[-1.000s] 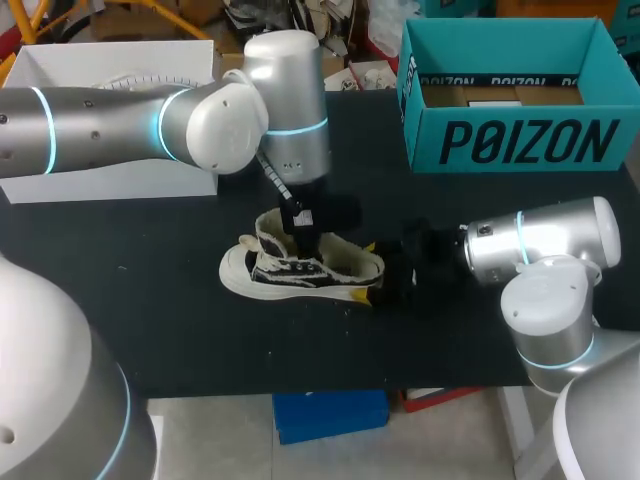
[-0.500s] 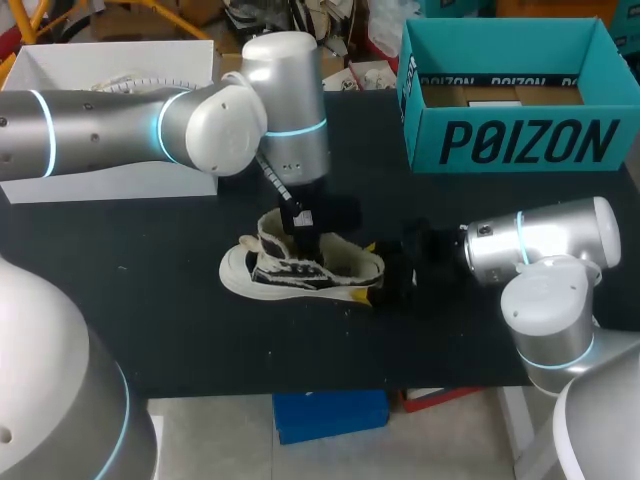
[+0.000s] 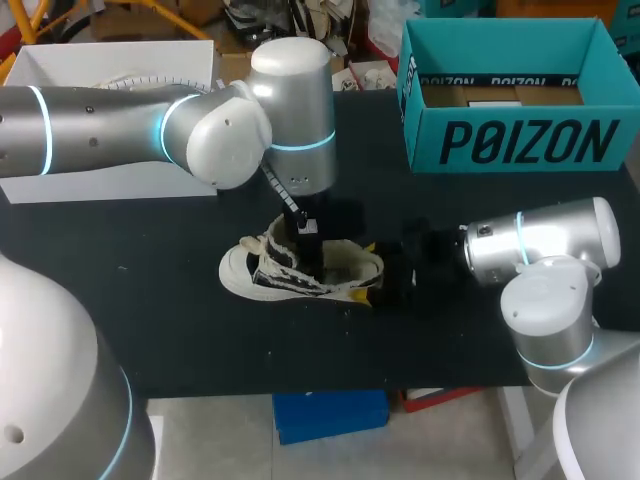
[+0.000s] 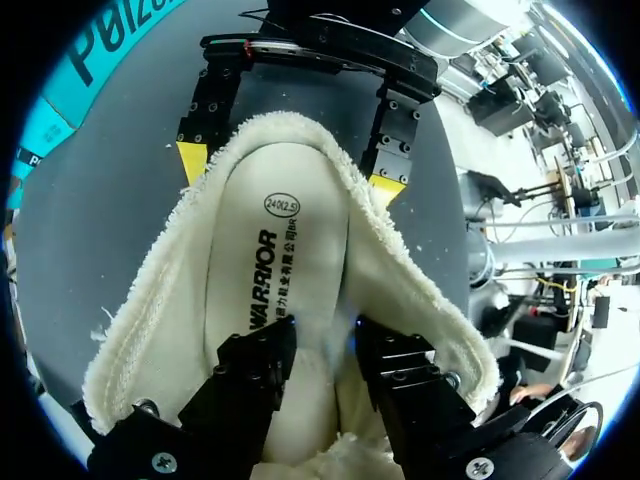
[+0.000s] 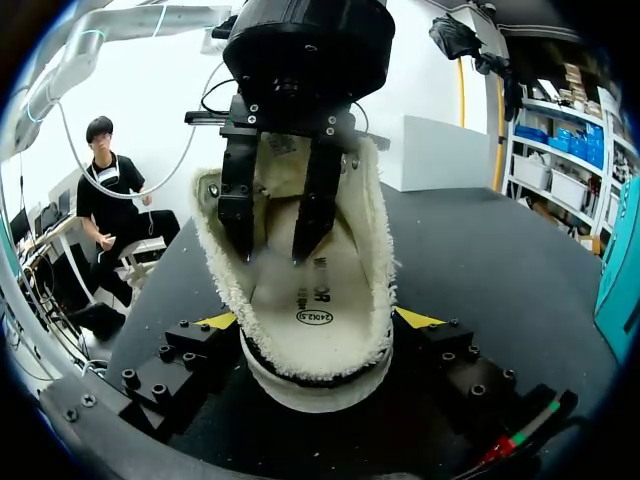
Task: Take the shoe out of the shoebox, open the shoe tongue, remove and reinsert the insole, then place the shoe into the shoebox
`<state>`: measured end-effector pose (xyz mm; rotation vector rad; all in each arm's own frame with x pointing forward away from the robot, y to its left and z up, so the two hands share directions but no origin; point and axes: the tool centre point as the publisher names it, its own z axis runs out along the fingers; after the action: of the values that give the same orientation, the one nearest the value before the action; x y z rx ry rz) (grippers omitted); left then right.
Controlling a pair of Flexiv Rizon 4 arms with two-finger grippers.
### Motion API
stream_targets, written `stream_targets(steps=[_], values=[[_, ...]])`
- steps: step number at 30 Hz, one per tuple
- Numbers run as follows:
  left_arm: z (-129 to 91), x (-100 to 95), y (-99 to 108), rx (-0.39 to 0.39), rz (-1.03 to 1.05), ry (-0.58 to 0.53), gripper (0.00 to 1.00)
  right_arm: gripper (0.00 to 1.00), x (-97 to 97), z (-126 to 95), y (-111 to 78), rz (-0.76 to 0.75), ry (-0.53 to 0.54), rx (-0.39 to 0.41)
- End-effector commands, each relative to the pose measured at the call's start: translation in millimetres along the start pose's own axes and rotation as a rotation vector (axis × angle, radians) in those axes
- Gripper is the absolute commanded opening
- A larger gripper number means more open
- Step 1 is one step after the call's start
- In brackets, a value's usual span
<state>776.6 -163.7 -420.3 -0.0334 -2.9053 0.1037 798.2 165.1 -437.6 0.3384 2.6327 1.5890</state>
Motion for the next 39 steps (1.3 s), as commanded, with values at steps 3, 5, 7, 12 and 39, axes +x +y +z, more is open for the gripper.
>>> stream_targets(steps=[3, 5, 7, 12, 39], values=[[35, 3.8, 8, -0.017, -0.025, -0.145, 0.36, 0.00, -1.1, 1, -0.4, 0.003, -0.001, 0.001], [38, 1.2, 10, -0.011, -0.037, -0.165, 0.37, 0.00, -1.1, 1, -0.4, 0.003, -0.001, 0.001], [40, -2.8, 12, -0.012, -0.045, -0.178, 0.37, 0.00, -1.1, 1, -0.4, 0.003, -0.001, 0.001], [43, -14.9, 19, -0.001, -0.067, -0.183, 0.36, 0.00, -1.1, 1, -0.4, 0.003, -0.001, 0.001], [66, -6.6, 17, -0.033, -0.030, -0.266, 0.43, 0.00, -1.1, 1, -0.4, 0.003, -0.001, 0.001]])
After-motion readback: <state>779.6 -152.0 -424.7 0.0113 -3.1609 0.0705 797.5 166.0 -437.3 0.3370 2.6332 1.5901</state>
